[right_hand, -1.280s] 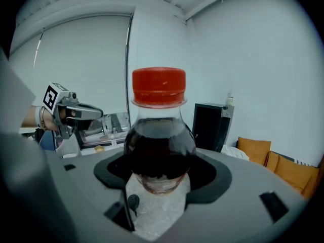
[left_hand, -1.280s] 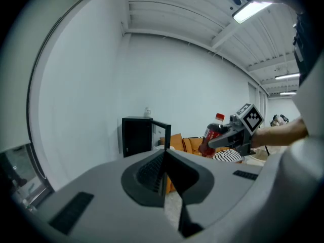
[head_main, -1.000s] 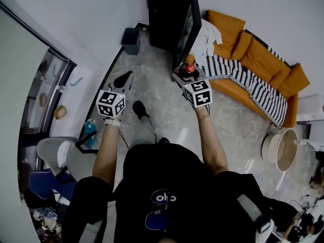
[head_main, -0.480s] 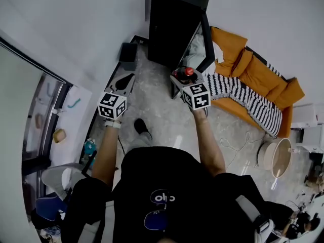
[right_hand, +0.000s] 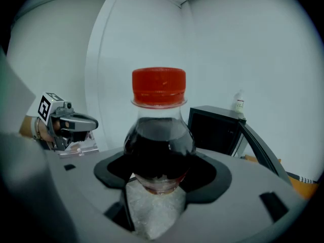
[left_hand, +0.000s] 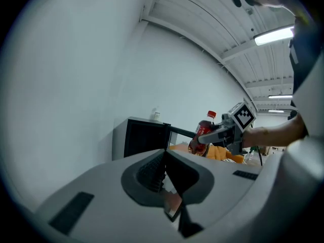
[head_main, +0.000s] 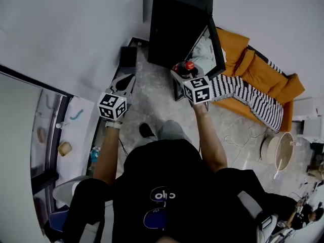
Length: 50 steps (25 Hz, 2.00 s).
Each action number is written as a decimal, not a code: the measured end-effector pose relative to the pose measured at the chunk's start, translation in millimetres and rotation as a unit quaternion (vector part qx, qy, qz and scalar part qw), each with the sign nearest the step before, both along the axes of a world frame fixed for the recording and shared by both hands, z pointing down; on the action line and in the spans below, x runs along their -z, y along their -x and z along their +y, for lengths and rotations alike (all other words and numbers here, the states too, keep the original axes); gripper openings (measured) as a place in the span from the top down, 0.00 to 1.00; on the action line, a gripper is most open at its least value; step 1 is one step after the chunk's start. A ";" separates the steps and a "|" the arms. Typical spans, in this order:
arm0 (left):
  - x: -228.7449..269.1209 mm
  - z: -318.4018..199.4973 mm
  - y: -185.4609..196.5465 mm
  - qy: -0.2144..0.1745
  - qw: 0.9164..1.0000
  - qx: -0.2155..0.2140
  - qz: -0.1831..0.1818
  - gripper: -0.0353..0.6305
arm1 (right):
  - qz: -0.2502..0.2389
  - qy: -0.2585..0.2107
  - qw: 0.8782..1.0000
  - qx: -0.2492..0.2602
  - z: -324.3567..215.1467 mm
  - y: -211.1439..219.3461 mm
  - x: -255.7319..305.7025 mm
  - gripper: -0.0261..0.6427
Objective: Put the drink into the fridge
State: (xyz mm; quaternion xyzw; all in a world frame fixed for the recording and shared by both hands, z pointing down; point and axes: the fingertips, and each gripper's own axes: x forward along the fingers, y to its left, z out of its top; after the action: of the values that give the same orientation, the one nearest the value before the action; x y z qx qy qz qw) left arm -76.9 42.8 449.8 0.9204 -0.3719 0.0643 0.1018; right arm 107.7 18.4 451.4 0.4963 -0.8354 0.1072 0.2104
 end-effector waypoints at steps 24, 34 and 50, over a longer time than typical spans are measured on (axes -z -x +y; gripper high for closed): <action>-0.1 -234.7 27.9 0.016 0.999 0.034 -0.029 0.94 | -0.016 0.007 1.000 0.025 -260.5 20.2 -10.9 0.49; -4.5 -328.2 -10.3 0.028 0.998 0.028 -0.046 0.94 | -0.027 0.018 0.999 0.036 -358.6 -0.1 -22.1 0.49; -16.1 -376.9 -50.3 0.036 0.998 0.021 -0.054 0.94 | -0.034 0.037 0.996 0.068 -412.3 4.3 -44.6 0.49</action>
State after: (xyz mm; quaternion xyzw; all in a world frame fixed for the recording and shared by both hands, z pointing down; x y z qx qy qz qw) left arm -26.6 -334.1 465.9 0.9035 -0.3933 0.1250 0.1160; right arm 103.3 -394.0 496.0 0.4259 -0.8695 0.1407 0.2068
